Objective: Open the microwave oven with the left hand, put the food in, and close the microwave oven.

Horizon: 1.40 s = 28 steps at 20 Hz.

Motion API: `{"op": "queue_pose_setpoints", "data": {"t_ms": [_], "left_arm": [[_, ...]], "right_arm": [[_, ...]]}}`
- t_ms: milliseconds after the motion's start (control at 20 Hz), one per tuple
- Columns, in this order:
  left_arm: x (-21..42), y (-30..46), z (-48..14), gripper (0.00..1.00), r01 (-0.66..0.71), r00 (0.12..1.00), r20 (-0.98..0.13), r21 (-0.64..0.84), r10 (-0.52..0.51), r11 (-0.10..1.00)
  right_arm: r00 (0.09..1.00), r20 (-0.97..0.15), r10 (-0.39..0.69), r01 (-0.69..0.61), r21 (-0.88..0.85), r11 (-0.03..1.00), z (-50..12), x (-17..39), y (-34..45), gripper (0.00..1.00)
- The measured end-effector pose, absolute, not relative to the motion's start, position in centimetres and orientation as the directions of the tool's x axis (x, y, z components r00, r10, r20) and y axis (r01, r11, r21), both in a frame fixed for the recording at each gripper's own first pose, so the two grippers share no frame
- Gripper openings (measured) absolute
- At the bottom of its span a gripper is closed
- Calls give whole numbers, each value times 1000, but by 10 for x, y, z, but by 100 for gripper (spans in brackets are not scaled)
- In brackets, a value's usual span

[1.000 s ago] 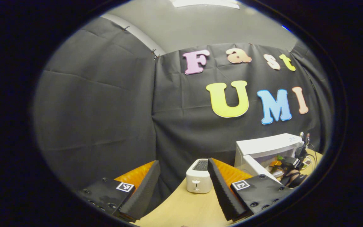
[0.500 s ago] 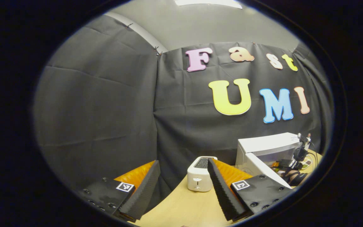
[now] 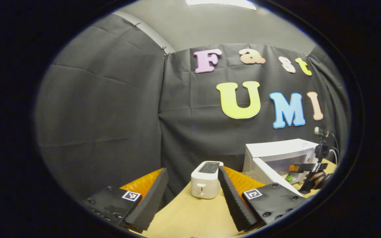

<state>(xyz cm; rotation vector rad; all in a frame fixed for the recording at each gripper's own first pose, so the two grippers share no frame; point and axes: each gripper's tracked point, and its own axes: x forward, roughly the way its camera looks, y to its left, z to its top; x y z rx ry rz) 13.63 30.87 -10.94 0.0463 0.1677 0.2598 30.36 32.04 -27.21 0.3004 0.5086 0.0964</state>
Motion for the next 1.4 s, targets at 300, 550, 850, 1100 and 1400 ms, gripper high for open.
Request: {"op": "queue_pose_setpoints", "data": {"t_ms": [300, 550, 850, 1100, 1400], "left_arm": [[127, 298, -116, 97, -259, 951, -158, 68, 267, 964], [115, 286, -128, 99, -253, 950, -180, 41, 256, 967], [106, 278, -143, 96, -258, 945, -190, 66, 266, 964], [95, 266, -165, 87, -256, 936, -229, 76, 267, 964], [82, 250, -193, 52, -257, 916, -301, 68, 266, 964]], "right_arm": [[915, -343, 213, -144, 215, 966, -193, 253, 294, 96], [938, -245, 246, -223, 118, 968, -131, 207, 269, 96], [956, -169, 239, -224, 107, 969, -84, 171, 230, 96], [969, -130, 208, -196, 98, 976, -63, 155, 191, 96], [976, -123, 178, -168, 93, 981, -58, 138, 147, 96]]}}
